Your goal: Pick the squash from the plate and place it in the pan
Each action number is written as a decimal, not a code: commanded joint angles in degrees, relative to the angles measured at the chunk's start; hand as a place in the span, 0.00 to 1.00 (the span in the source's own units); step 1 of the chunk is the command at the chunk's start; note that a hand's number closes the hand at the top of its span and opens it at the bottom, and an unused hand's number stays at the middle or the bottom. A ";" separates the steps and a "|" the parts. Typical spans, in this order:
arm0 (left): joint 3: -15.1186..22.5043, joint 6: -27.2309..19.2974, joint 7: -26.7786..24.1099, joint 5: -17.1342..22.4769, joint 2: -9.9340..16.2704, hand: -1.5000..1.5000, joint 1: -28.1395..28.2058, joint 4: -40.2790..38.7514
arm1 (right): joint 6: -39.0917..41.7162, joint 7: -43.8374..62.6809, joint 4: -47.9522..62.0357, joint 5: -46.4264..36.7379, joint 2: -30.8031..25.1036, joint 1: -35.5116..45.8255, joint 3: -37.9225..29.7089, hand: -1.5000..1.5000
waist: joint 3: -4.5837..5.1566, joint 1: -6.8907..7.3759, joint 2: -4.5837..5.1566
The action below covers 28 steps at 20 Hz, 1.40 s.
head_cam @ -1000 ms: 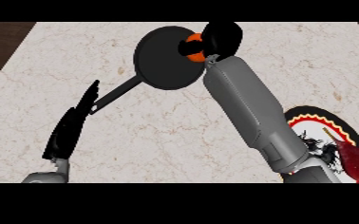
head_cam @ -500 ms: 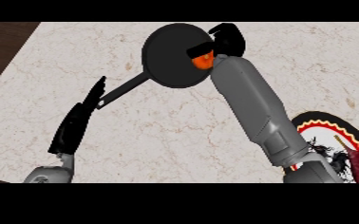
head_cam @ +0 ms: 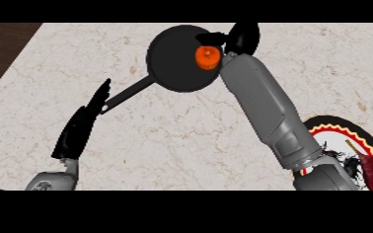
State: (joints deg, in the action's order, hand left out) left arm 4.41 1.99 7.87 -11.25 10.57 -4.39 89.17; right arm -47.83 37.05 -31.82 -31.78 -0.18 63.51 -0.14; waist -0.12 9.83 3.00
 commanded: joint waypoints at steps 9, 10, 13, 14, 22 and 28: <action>-1.39 -1.28 1.20 -0.22 -0.05 0.50 2.20 0.33 | -25.73 -9.78 0.71 7.14 0.16 -5.50 -2.81 0.00 | 0.00 -4.82 -1.70; -1.02 -1.68 1.29 -0.54 -0.46 0.50 2.92 0.87 | -26.99 -10.01 -0.33 9.34 0.16 -6.05 -1.21 0.00 | 0.00 -4.62 -1.94; -3.34 -1.45 0.46 0.72 1.13 0.50 7.20 3.15 | -26.98 -15.52 -6.91 11.19 0.16 -13.70 2.84 0.00 | 0.03 -7.09 -2.75; -7.10 0.23 -2.01 2.81 3.90 0.50 7.07 0.68 | -24.33 -15.26 -7.70 10.04 0.16 -14.04 2.85 0.00 | 0.11 -8.56 -2.96; -6.76 -2.03 -2.22 0.32 1.91 0.50 8.76 0.47 | -22.80 -10.41 -26.60 3.20 -0.82 -32.88 11.95 0.00 | 0.19 -10.90 -3.48; -5.62 0.08 -0.52 1.29 1.66 0.50 12.63 5.28 | -16.70 -4.39 -48.17 -2.59 -4.67 -50.28 15.43 0.00 | 0.20 -10.99 -3.52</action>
State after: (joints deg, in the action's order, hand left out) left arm -1.63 0.78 7.55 -10.26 12.13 6.40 93.08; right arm -67.04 29.19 -68.50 -30.82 -2.99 22.53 13.17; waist 0.06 -1.03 -0.54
